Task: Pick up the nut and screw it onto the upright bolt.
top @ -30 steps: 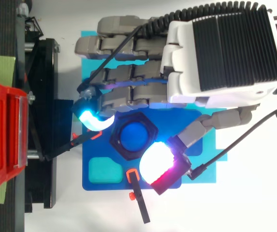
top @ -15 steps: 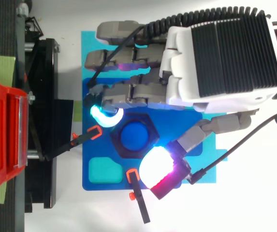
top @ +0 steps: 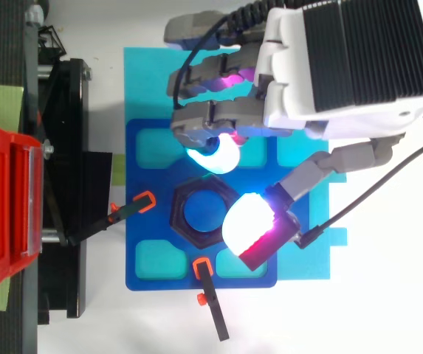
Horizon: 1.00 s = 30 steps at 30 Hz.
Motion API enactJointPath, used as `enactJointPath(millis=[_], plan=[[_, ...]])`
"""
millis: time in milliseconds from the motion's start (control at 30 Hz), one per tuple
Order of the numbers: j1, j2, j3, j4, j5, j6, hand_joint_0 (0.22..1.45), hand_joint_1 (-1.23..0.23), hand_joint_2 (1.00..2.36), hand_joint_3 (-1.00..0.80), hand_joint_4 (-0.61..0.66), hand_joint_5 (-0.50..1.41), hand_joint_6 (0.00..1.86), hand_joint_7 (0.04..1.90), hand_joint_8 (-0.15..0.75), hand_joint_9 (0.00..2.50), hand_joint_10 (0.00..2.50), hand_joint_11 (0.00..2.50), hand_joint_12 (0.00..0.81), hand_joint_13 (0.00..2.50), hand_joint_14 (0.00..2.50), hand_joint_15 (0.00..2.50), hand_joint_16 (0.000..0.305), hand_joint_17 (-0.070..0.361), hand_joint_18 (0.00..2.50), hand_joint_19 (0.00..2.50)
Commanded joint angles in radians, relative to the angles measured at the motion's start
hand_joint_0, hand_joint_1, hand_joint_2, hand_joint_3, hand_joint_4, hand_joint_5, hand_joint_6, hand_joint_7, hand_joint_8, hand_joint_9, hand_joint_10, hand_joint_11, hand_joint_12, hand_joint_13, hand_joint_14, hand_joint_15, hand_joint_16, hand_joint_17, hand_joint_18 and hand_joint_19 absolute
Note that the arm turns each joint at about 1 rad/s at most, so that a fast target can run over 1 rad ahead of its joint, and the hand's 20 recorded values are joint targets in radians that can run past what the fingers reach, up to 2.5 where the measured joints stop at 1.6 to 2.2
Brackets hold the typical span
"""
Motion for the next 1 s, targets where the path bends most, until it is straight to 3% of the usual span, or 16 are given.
enactJointPath(millis=[0, 233, 333, 433, 500, 667, 800, 833, 967], plan=[[-0.011, 0.001, 0.000, -0.009, -0.013, -0.007, 0.51, -0.31, 1.00, -0.50, 0.08, 0.05, 0.58, 1.41, 0.222, 1.45, 0.00, 0.11, 0.254, 0.80, 0.00, 0.03, 0.022, 0.049, 0.39, 0.03], [-0.028, 0.001, 0.002, -0.031, -0.020, -0.017, 0.51, -0.30, 1.00, -0.50, 0.04, 0.07, 0.63, 1.30, 0.176, 1.73, 0.01, 0.18, 0.213, 1.12, 0.00, 0.09, 0.019, 0.042, 0.72, 0.17], [-0.034, 0.001, 0.022, -0.031, -0.021, -0.022, 0.51, -0.29, 1.00, -0.50, 0.08, 0.06, 0.51, 1.53, 0.197, 1.67, 0.01, 0.19, 0.222, 1.03, 0.00, 0.06, 0.023, 0.051, 0.66, 0.16], [-0.038, 0.001, 0.043, -0.034, -0.029, -0.028, 0.50, -0.28, 1.00, -0.50, 0.15, -0.01, 0.51, 1.23, 0.235, 1.48, 0.01, 0.15, 0.259, 0.90, 0.00, 0.05, 0.026, 0.058, 0.54, 0.14], [-0.043, 0.001, 0.086, -0.057, -0.046, -0.042, 0.49, -0.28, 1.00, -0.50, 0.20, -0.06, 0.50, 0.97, 0.231, 1.32, 0.00, 0.08, 0.272, 0.79, 0.00, 0.02, 0.029, 0.064, 0.48, 0.12], [-0.043, -0.001, 0.112, -0.066, -0.063, -0.050, 0.46, -0.25, 1.00, -0.50, 0.16, -0.13, 0.50, 0.66, 0.216, 0.94, 0.00, 0.00, 0.296, 0.50, 0.00, 0.00, 0.035, 0.079, 0.17, 0.03], [-0.034, -0.001, 0.106, -0.064, -0.070, -0.054, 0.45, -0.24, 1.00, -0.50, 0.14, -0.15, 0.50, 0.59, 0.179, 0.65, 0.00, 0.00, 0.305, 0.17, 0.00, 0.00, 0.038, 0.085, 0.00, 0.00], [-0.031, -0.001, 0.103, -0.063, -0.072, -0.053, 0.44, -0.22, 1.00, -0.50, 0.12, -0.15, 0.50, 0.57, 0.148, 0.47, 0.00, 0.00, 0.296, 0.00, 0.00, 0.00, 0.040, 0.090, 0.00, 0.00], [-0.017, -0.001, 0.080, -0.041, -0.086, -0.039, 0.42, -0.22, 1.00, -0.50, 0.09, -0.15, 0.50, 0.53, 0.106, 0.17, 0.00, 0.00, 0.287, 0.00, 0.00, 0.00, 0.042, 0.095, 0.00, 0.00]])
